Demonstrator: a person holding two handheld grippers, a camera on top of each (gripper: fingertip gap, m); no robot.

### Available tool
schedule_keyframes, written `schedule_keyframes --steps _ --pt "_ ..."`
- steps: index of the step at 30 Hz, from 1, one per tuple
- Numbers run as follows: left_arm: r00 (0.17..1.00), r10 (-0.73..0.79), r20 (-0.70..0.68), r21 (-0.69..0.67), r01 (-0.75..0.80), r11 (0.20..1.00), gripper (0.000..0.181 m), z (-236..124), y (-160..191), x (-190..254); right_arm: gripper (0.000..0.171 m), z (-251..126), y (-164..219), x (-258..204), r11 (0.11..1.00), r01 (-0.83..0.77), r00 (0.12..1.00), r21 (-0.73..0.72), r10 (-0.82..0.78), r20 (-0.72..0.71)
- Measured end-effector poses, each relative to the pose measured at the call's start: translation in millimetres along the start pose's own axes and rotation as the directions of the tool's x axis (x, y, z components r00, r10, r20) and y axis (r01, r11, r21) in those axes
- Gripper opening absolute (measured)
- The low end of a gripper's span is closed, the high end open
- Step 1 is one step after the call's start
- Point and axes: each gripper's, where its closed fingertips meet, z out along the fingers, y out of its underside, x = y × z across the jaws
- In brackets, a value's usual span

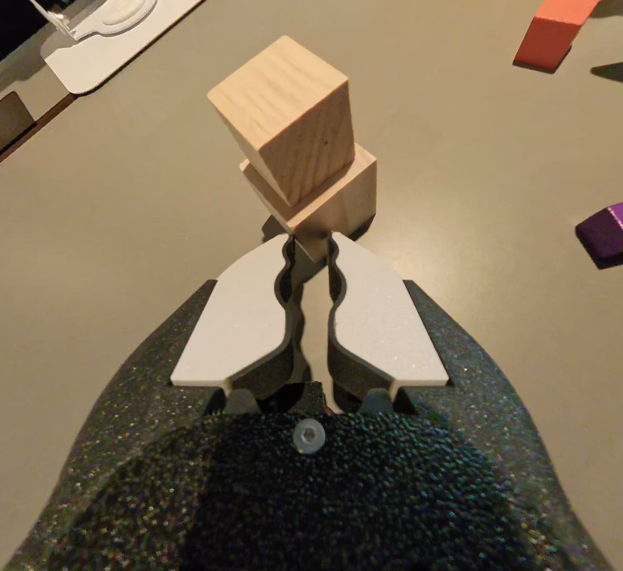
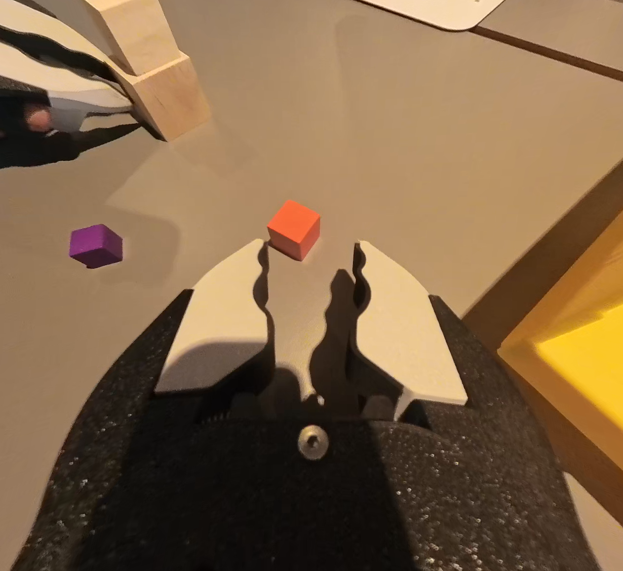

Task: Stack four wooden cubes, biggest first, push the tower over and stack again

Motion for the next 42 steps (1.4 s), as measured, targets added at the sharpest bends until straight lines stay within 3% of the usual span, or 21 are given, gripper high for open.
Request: schedule_keyframes --steps 1,7,12,19,24,30,35,38,42 --pt "1.000 0.010 0.004 -0.007 -0.010 1.000 0.018 0.9 0.6 0.3 0.048 1.0 1.2 0.4 1.000 0.000 1.000 -0.011 0.000 -0.005" --pt "1.000 0.008 -0.009 -0.010 -0.008 1.000 0.020 1.7 1.0 1.6 0.051 8.5 6.5 1.2 0.997 -0.021 0.999 -0.073 0.019 -0.030" --pt "0.999 -0.001 -0.052 0.003 0.001 1.000 0.019 -0.3 0.3 5.7 0.052 19.1 1.4 -10.5 0.987 -0.142 0.990 -0.077 0.142 -0.011" --pt "0.997 -0.032 -0.075 0.025 0.034 0.999 0.017 -2.5 -2.0 4.7 0.051 31.8 9.1 -8.9 0.977 -0.145 0.981 -0.159 0.122 -0.150" --pt "0.997 -0.047 -0.068 0.058 0.051 0.997 0.021 -5.9 -5.5 1.8 0.029 37.2 13.6 -7.7 0.972 -0.098 0.979 -0.216 0.056 -0.194" --pt "0.997 -0.073 -0.032 0.092 0.075 0.993 0.021 -16.1 -0.7 -15.5 0.029 36.7 -10.9 -16.7 0.984 -0.031 0.999 -0.176 0.025 -0.039" --pt "0.996 -0.085 -0.021 0.106 0.086 0.991 0.021 -21.3 3.0 -26.0 0.029 27.5 -87.3 -38.5 0.984 0.167 0.973 -0.061 -0.154 0.169" --pt "0.995 -0.095 -0.023 0.107 0.097 0.989 0.021 -21.3 3.0 -27.2 0.029 25.5 -132.5 -65.0 0.949 0.314 0.898 0.014 -0.301 0.322" --pt "0.996 -0.090 -0.010 0.118 0.091 0.989 0.021 -22.5 2.0 -28.2 0.029 34.1 -169.0 -104.8 0.872 0.475 0.726 0.118 -0.464 0.508"
